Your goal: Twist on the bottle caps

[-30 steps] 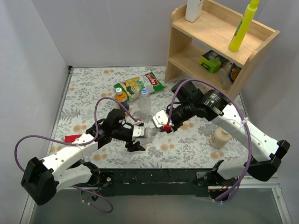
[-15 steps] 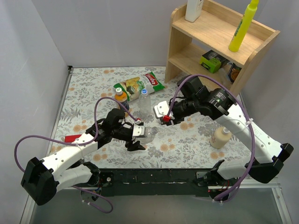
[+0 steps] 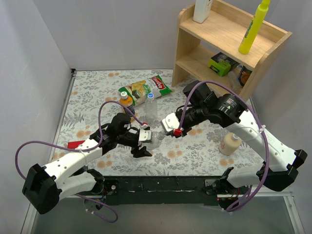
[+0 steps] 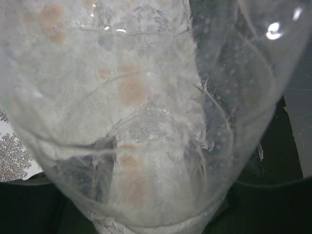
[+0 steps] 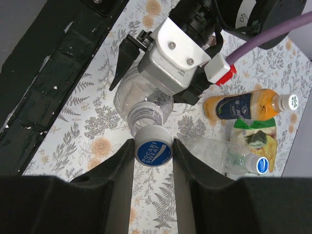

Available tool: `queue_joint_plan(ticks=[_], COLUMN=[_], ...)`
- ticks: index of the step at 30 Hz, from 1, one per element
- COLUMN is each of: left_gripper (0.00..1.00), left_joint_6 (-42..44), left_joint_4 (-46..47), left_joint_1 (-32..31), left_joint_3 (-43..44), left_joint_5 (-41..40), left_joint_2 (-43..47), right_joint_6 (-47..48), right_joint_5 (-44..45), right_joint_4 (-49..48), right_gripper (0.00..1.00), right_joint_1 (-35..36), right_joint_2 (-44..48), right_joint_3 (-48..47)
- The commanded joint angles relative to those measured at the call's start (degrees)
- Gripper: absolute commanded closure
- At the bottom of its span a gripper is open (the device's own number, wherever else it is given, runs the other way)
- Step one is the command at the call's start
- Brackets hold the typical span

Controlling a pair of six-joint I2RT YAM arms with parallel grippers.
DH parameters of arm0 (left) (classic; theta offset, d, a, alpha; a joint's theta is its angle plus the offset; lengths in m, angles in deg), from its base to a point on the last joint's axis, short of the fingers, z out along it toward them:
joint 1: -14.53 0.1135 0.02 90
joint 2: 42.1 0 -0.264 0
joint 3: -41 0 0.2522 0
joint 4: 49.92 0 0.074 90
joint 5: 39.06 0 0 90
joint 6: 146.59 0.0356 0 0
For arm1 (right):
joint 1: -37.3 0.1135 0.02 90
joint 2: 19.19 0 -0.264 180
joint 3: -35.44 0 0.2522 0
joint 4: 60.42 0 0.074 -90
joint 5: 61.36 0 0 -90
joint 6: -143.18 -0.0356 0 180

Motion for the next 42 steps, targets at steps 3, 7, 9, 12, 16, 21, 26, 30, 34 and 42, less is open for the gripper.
queue_joint_plan(ticks=[3, 7, 9, 12, 16, 21, 26, 30, 34, 42], left_gripper=[1.0, 1.0, 1.0, 1.0, 1.0, 1.0, 1.0, 1.0, 1.0, 1.0], left_joint_6=[-0.14, 0.03, 0.12, 0.56, 0.91, 0.39, -0.49, -1.02, -1.55, -1.11], left_joint_4=[1.11, 1.99, 2.25, 2.25, 2.25, 2.95, 4.62, 5.68, 5.59, 6.99], left_joint_1=[-0.18, -0.18, -0.18, -0.18, -0.18, -0.18, -0.18, -0.18, -0.18, -0.18], left_joint_3=[2.41, 3.11, 3.2, 3.38, 3.38, 3.47, 3.64, 3.73, 3.65, 2.42], left_joint_5=[0.4, 0.57, 0.48, 0.57, 0.48, 0.31, -0.92, -0.92, -1.36, -1.45], left_joint_2=[0.64, 0.64, 0.46, 0.64, 0.64, 0.73, 0.11, -0.41, -0.86, 0.37], right_joint_6=[3.36, 3.71, 4.41, 4.59, 5.99, 8.01, 8.98, 8.9, 8.54, 8.11], right_joint_5=[-0.33, 0.63, 1.42, 2.74, 3.27, 3.8, 3.8, 3.54, 4.76, 6.26], right_joint_4=[1.41, 1.07, 1.06, 0.54, 0.62, 3.35, 5.37, 5.55, 5.28, 6.08], right_gripper=[0.81, 0.81, 0.81, 0.81, 0.81, 0.81, 0.81, 0.82, 0.82, 0.84], right_joint_1=[1.95, 2.83, 3.09, 3.27, 3.53, 3.89, 4.15, 4.24, 4.77, 5.03], right_joint_2=[0.6, 0.16, -0.1, -0.54, -1.07, -2.3, -3.09, -3.26, -3.27, -3.71], right_joint_3=[-0.84, 0.04, 0.39, 0.57, 0.4, -0.22, -0.92, -0.92, -1.28, -1.54])
